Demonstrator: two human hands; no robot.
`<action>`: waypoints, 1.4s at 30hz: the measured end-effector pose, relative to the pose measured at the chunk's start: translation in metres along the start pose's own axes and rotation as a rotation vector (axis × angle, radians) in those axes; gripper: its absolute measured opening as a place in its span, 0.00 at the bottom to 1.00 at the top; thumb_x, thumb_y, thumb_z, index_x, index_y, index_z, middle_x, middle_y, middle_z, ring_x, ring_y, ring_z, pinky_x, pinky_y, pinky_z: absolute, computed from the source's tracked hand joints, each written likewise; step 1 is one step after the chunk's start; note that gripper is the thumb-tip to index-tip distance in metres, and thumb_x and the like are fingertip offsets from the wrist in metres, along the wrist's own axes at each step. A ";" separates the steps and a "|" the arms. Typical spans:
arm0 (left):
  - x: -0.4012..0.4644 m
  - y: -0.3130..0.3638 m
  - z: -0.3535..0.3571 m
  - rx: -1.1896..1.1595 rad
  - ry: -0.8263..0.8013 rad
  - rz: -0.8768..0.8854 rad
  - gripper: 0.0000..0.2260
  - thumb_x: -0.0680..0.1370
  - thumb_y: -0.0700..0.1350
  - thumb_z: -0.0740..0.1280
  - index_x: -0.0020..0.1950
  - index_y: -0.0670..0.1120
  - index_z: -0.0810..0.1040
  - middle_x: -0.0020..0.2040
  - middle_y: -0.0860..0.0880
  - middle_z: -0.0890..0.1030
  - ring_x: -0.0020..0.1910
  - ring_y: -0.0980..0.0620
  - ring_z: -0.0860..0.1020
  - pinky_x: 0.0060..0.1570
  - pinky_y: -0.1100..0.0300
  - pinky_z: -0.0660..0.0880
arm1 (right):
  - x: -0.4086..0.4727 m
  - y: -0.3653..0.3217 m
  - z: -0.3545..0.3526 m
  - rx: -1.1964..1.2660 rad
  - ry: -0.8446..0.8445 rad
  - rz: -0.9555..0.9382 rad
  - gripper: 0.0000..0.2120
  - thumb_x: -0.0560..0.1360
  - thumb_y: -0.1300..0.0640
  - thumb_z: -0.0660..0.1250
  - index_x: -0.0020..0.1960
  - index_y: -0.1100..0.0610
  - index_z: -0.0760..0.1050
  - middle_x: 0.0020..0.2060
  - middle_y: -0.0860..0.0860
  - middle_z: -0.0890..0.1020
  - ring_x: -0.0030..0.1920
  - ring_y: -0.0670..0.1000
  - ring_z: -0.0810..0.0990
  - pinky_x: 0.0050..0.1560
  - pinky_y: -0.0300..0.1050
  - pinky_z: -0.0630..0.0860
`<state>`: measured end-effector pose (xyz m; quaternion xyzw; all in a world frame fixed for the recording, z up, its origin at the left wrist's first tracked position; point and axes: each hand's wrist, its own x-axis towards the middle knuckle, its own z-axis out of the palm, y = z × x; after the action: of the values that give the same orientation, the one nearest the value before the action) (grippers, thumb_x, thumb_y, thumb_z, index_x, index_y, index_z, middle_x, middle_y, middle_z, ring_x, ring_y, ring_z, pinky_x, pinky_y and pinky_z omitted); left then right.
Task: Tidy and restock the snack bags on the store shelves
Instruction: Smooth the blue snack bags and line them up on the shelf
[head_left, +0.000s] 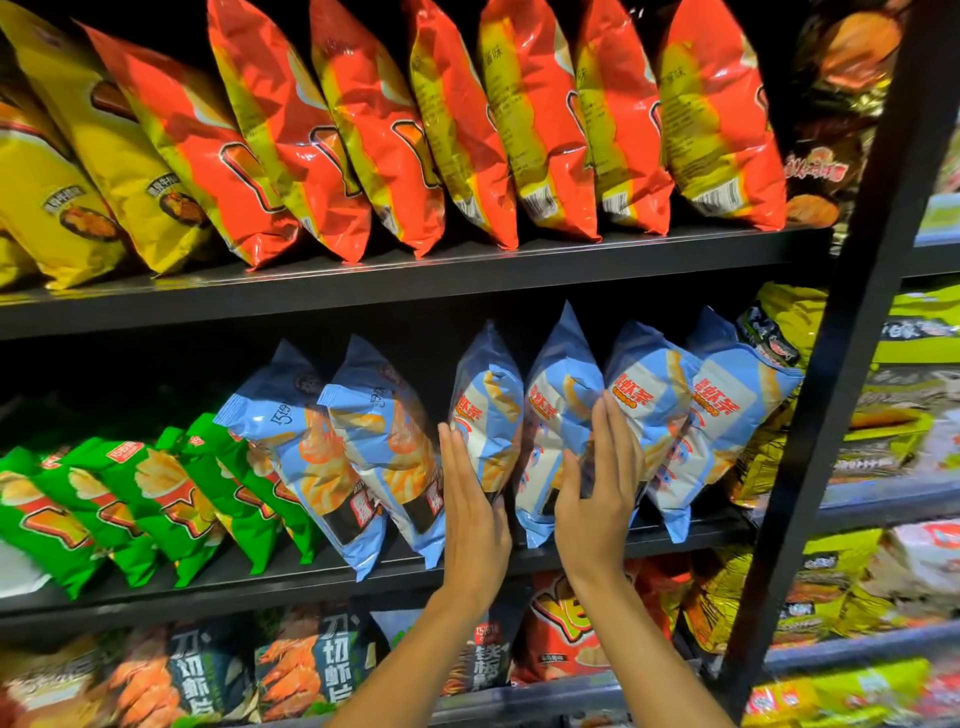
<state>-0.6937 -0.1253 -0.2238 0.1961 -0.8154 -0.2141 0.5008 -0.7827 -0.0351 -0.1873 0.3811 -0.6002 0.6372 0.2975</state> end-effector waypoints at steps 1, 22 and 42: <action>0.000 -0.001 0.000 0.017 -0.006 0.003 0.41 0.79 0.28 0.64 0.83 0.38 0.40 0.84 0.43 0.38 0.84 0.45 0.42 0.80 0.41 0.54 | 0.001 0.000 -0.001 -0.001 -0.018 0.015 0.31 0.80 0.70 0.66 0.81 0.60 0.61 0.79 0.53 0.66 0.81 0.55 0.61 0.76 0.67 0.64; -0.018 -0.079 -0.205 0.798 -0.312 0.540 0.26 0.75 0.44 0.72 0.74 0.45 0.76 0.82 0.43 0.61 0.82 0.37 0.55 0.79 0.36 0.53 | -0.055 -0.093 0.060 0.173 -0.516 0.043 0.41 0.81 0.51 0.71 0.84 0.44 0.48 0.82 0.39 0.52 0.82 0.43 0.52 0.80 0.40 0.55; -0.027 -0.073 -0.245 0.264 -0.294 0.474 0.25 0.81 0.46 0.67 0.78 0.45 0.69 0.82 0.47 0.61 0.83 0.41 0.53 0.80 0.41 0.56 | -0.082 -0.173 0.056 0.027 -0.297 0.351 0.35 0.80 0.49 0.71 0.80 0.35 0.57 0.76 0.38 0.69 0.76 0.40 0.66 0.74 0.42 0.68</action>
<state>-0.4538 -0.2093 -0.1843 0.0307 -0.9229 -0.0098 0.3836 -0.5872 -0.0663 -0.1639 0.3643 -0.6858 0.6242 0.0854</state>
